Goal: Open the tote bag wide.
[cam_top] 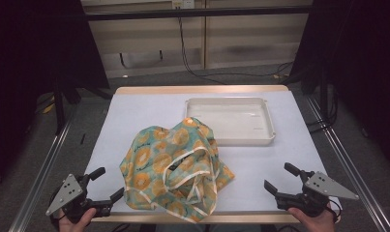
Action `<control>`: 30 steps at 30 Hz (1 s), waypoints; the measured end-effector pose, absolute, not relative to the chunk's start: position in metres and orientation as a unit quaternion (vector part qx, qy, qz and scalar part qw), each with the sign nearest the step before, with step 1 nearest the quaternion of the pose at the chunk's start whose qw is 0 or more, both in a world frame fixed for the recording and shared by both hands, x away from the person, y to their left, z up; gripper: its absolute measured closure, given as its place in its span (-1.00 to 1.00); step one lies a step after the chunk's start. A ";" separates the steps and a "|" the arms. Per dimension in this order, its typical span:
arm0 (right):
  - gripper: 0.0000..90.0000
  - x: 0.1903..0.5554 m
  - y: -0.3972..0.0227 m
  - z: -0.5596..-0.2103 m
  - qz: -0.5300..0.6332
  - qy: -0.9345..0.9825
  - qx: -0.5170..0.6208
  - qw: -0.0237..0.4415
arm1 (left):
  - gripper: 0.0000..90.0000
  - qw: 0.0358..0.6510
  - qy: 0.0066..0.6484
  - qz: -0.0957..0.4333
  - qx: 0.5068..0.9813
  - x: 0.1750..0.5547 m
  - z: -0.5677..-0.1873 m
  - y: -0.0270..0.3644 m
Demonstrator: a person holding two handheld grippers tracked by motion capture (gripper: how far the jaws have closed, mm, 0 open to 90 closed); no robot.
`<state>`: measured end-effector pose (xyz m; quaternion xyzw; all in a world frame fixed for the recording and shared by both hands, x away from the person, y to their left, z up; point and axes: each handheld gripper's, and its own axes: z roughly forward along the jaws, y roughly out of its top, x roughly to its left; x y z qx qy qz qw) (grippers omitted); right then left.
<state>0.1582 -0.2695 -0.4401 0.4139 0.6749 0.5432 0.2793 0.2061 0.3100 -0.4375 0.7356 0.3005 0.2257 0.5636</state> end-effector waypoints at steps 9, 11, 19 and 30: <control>-0.46 0.159 -0.264 -0.441 0.548 0.683 0.406 0.262 | -0.86 0.563 0.307 0.213 0.737 0.208 -0.437 0.310; -0.30 0.160 -0.263 -0.441 0.550 0.688 0.401 0.252 | -0.86 0.566 0.305 0.207 0.737 0.208 -0.437 0.310; 0.02 0.162 -0.250 -0.438 0.553 0.710 0.365 0.239 | -0.68 0.561 0.287 0.204 0.749 0.203 -0.435 0.308; 0.36 0.165 -0.211 -0.431 0.559 0.751 0.297 0.187 | -0.18 0.570 0.257 0.192 0.756 0.194 -0.427 0.300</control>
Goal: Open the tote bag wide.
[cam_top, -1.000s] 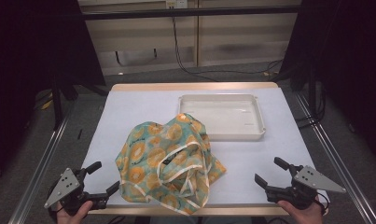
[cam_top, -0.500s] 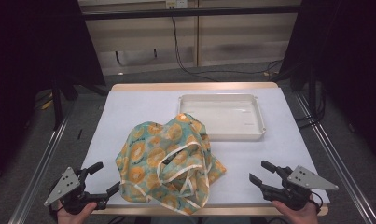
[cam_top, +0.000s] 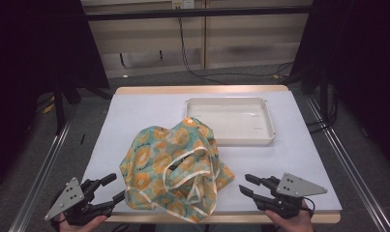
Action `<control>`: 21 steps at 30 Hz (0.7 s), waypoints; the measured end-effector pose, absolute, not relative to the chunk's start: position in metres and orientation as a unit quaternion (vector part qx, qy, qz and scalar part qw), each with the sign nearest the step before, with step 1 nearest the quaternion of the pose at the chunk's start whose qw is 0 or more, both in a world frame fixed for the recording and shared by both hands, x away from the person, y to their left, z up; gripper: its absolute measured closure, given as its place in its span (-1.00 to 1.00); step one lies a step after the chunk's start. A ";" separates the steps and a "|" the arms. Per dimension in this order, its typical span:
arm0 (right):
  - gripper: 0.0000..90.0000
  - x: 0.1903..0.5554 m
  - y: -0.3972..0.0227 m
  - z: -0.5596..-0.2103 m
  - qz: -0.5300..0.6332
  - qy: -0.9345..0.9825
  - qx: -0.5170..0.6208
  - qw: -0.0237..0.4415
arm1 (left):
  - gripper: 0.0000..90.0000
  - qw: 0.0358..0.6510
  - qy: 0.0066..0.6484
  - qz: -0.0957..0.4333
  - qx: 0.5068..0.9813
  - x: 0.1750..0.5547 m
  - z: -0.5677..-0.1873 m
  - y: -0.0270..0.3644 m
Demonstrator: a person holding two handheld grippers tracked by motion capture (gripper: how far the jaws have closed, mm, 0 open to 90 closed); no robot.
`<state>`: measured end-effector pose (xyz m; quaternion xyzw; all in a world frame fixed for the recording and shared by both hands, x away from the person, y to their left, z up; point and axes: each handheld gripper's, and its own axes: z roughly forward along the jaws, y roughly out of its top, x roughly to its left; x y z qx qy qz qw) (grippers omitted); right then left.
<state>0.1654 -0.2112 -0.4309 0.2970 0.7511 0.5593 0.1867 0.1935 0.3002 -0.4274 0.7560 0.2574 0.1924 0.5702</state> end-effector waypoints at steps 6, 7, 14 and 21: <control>0.44 0.172 -0.188 -0.432 0.565 0.764 0.276 0.144 | -0.06 0.570 0.241 0.182 0.764 0.190 -0.418 0.291; 0.44 0.172 -0.188 -0.432 0.565 0.764 0.276 0.144 | -0.06 0.572 0.238 0.175 0.765 0.190 -0.417 0.290; 0.53 0.177 -0.157 -0.422 0.567 0.781 0.231 0.124 | -0.06 0.575 0.224 0.167 0.769 0.193 -0.408 0.277; 0.63 0.179 -0.133 -0.430 0.563 0.800 0.194 0.079 | 0.62 0.568 0.217 0.142 0.781 0.197 -0.415 0.275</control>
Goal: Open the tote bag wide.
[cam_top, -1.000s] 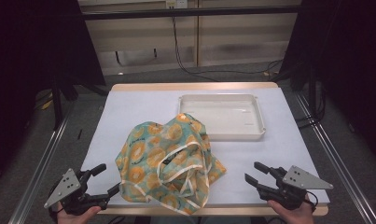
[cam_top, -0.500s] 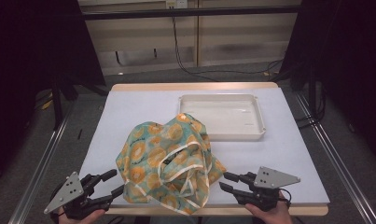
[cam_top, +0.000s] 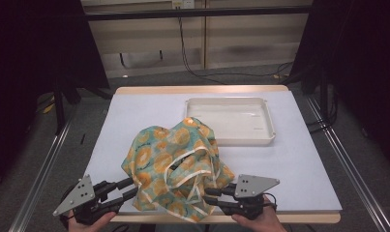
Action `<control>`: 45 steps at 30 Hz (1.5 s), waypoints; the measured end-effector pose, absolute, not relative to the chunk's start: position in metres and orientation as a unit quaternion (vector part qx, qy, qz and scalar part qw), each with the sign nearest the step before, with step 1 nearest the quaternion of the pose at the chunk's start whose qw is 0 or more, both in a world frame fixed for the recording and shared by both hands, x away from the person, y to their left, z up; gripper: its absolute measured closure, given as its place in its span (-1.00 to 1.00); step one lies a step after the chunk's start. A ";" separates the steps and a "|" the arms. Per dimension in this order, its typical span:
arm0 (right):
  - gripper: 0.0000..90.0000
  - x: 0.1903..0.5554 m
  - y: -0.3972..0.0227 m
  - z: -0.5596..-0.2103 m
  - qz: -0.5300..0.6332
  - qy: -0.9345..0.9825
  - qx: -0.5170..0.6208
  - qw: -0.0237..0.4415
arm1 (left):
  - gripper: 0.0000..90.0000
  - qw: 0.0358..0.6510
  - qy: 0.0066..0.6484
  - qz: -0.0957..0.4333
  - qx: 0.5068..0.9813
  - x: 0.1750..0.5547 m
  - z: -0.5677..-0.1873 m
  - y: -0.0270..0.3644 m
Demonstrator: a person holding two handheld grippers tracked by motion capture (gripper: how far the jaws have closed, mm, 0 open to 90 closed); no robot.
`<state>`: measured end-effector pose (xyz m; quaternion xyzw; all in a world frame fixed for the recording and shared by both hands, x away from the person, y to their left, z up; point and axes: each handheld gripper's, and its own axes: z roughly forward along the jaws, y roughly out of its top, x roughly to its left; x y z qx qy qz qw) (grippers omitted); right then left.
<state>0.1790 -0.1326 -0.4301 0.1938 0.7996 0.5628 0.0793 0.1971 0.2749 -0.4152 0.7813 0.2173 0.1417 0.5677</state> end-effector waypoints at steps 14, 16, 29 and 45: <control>0.26 0.175 -0.119 -0.459 0.503 0.847 0.171 0.020 | 0.87 0.570 0.243 0.115 0.777 0.199 -0.426 0.282; 0.37 0.178 -0.116 -0.465 0.492 0.854 0.168 0.015 | 0.77 0.572 0.247 0.115 0.774 0.200 -0.426 0.283; 1.00 0.186 -0.129 -0.438 0.532 0.830 0.165 0.024 | 0.02 0.605 0.256 0.135 0.742 0.186 -0.417 0.297; 1.00 0.195 -0.149 -0.392 0.589 0.788 0.168 0.065 | 1.00 0.570 0.236 0.113 0.779 0.203 -0.422 0.277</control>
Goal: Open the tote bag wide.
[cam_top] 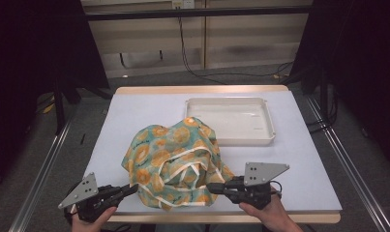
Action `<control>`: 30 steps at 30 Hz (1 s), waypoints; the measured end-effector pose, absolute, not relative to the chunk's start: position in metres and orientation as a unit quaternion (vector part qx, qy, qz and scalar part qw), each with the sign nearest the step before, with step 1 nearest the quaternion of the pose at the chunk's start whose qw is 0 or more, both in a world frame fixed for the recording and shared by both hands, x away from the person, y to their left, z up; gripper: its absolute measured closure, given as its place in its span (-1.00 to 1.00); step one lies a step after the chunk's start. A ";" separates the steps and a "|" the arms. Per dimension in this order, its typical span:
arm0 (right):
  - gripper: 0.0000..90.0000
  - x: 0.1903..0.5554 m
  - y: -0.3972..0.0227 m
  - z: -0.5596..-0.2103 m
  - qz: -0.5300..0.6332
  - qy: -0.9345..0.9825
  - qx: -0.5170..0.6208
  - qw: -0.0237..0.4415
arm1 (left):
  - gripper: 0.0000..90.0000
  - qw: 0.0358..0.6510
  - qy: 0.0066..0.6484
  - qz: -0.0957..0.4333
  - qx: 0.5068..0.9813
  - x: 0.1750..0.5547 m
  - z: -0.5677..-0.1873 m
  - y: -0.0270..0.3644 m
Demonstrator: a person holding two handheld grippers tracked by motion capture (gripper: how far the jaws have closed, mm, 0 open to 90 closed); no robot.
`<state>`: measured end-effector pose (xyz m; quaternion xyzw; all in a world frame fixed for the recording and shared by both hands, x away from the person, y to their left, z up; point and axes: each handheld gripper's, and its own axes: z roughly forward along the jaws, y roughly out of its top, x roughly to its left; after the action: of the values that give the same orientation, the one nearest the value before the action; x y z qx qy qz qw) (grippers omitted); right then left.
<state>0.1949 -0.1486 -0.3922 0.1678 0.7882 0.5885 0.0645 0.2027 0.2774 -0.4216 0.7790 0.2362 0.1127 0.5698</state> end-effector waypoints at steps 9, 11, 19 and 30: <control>1.00 0.214 -0.151 -0.363 0.612 0.767 0.164 0.097 | 1.00 0.572 0.256 0.127 0.769 0.201 -0.423 0.290; 1.00 0.220 -0.153 -0.355 0.620 0.760 0.166 0.106 | 1.00 0.573 0.255 0.126 0.769 0.201 -0.423 0.290; 1.00 0.259 -0.145 -0.341 0.626 0.750 0.175 0.123 | 1.00 0.573 0.246 0.123 0.772 0.200 -0.421 0.288; 1.00 0.299 -0.118 -0.336 0.622 0.753 0.177 0.121 | 0.84 0.587 0.241 0.129 0.762 0.204 -0.410 0.291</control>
<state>0.2990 -0.1183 -0.3356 0.1766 0.7534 0.6218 0.1208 0.2044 0.2907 -0.4096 0.7624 0.2407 0.1292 0.5866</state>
